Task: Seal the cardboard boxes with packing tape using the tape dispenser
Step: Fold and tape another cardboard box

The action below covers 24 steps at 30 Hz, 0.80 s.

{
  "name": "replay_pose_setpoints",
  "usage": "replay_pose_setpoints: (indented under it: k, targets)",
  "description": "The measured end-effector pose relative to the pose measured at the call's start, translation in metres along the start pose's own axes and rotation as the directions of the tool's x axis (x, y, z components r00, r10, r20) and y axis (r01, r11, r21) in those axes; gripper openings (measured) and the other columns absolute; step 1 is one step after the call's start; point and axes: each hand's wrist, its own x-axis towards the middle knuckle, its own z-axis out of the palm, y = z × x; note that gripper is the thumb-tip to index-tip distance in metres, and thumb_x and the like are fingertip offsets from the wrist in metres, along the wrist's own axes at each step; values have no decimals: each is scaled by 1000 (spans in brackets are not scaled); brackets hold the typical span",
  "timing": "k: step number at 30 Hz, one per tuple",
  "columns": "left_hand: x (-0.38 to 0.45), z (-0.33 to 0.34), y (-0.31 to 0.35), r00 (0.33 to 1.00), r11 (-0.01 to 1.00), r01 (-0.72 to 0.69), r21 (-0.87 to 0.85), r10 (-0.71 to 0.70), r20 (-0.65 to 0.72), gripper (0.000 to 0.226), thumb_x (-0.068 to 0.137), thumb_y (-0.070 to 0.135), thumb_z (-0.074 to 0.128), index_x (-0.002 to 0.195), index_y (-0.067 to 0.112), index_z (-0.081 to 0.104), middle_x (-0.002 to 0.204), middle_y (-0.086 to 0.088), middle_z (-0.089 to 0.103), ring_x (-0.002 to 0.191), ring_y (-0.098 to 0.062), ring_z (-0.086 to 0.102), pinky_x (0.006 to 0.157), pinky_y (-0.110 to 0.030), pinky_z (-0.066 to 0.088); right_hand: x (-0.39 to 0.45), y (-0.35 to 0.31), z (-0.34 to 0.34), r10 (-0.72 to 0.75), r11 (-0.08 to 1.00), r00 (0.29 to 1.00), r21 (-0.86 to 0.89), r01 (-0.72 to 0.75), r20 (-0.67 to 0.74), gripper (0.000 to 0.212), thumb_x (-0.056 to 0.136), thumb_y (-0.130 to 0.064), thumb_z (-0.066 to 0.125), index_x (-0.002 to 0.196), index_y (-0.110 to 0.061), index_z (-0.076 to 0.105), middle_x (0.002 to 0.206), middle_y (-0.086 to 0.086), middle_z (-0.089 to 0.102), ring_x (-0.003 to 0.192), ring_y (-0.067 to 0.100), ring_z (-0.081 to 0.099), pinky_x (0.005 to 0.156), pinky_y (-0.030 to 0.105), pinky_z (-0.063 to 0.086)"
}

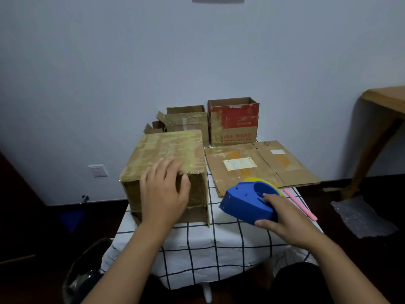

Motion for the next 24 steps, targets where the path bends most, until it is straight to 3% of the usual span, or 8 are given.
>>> replay_pose_setpoints:
  k: [2,5,7,9,11,16,20,24]
  targets:
    - [7,-4,-5,989,999,37,23,-40,142,36,101,42,42,124,23,61,131,4,60,127,-17,48,110,-43,28,4,-15,-16,-43,999,998,18,44,-51,45,80,-47,78,114,-33,53,120,-4,60,107,16,52,83,29,43]
    - [13,-9,-6,974,999,34,-41,-24,223,43,100,49,36,129,28,59,133,8,59,128,-15,47,110,-42,28,10,-44,-40,-113,992,988,50,118,-101,47,78,-44,80,113,-41,48,125,-9,57,110,11,51,86,28,41]
    - [20,-17,-6,965,975,91,-203,-36,261,51,98,58,30,133,30,57,133,13,58,126,-9,48,109,-38,32,16,-65,-55,-154,984,980,67,163,-123,52,77,-44,80,118,-37,48,132,-15,50,122,7,46,95,27,38]
    - [31,-32,-6,951,875,180,-450,-39,306,66,88,76,29,137,38,50,131,27,53,121,10,45,101,-24,38,23,-88,-67,-218,974,966,24,224,-140,51,77,-43,80,117,-34,49,135,-13,48,130,9,44,99,30,37]
    - [40,-50,-6,957,797,158,-583,23,290,75,74,89,35,137,48,45,127,38,47,120,19,41,94,-13,36,34,-112,-76,-283,959,946,-34,282,-159,51,75,-53,74,117,-33,51,134,-9,52,131,14,45,99,34,39]
    - [59,-82,-16,958,679,128,-723,104,268,34,82,53,67,115,59,57,115,32,62,110,7,57,84,-10,47,62,-162,-81,-355,935,921,-78,347,-158,68,71,-69,60,124,-27,53,133,-9,53,124,15,49,97,42,47]
    - [66,-96,-40,967,569,201,-797,15,255,33,86,51,51,117,45,61,114,23,68,107,-1,63,82,-18,54,81,-184,-73,-402,915,907,-96,392,-127,67,69,-75,52,122,-34,48,131,-18,45,119,1,41,95,31,43]
    - [71,-98,-60,897,400,434,-807,-108,429,49,89,60,38,122,32,62,113,14,70,104,-9,67,87,-31,56,91,-197,-61,-447,894,888,-55,444,-109,59,71,-74,54,117,-39,46,128,-22,44,134,-6,30,104,35,42]
